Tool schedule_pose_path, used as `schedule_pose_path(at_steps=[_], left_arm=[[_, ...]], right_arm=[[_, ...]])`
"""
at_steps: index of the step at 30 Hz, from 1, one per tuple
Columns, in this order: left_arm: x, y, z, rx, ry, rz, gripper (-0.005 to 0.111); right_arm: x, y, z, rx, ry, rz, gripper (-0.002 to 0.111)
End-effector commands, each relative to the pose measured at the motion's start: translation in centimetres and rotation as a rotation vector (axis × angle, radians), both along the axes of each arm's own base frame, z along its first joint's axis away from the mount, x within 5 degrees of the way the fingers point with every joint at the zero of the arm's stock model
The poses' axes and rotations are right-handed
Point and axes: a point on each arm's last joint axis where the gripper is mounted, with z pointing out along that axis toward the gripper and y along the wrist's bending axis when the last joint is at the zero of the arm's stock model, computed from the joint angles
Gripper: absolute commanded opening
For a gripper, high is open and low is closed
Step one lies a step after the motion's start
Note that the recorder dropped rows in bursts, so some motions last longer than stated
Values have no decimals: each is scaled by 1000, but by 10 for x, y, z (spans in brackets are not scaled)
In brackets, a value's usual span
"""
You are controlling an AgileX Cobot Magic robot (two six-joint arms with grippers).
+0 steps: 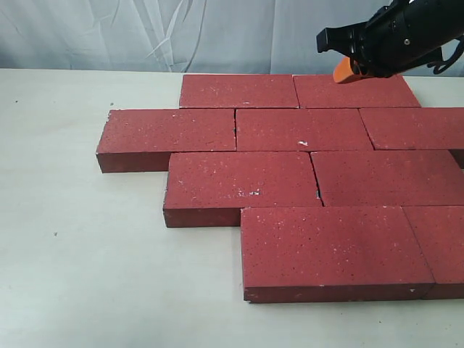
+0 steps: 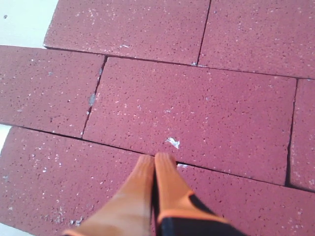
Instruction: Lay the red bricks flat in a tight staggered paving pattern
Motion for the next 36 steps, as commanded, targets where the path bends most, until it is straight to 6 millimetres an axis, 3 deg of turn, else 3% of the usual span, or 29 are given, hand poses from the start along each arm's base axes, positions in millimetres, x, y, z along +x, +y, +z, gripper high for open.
schedule_pose_path(at_steps=[1, 6, 36], left_arm=[[-6, 0, -25, -16, -33, 10, 0], [-6, 0, -45, -20, -9, 14, 0], [-6, 6, -45, -96, -18, 91, 0]], right_arm=[[0, -2, 5, -2, -24, -7, -1], [0, -2, 5, 0, -24, -8, -1], [1, -2, 5, 0, -31, -11, -1]])
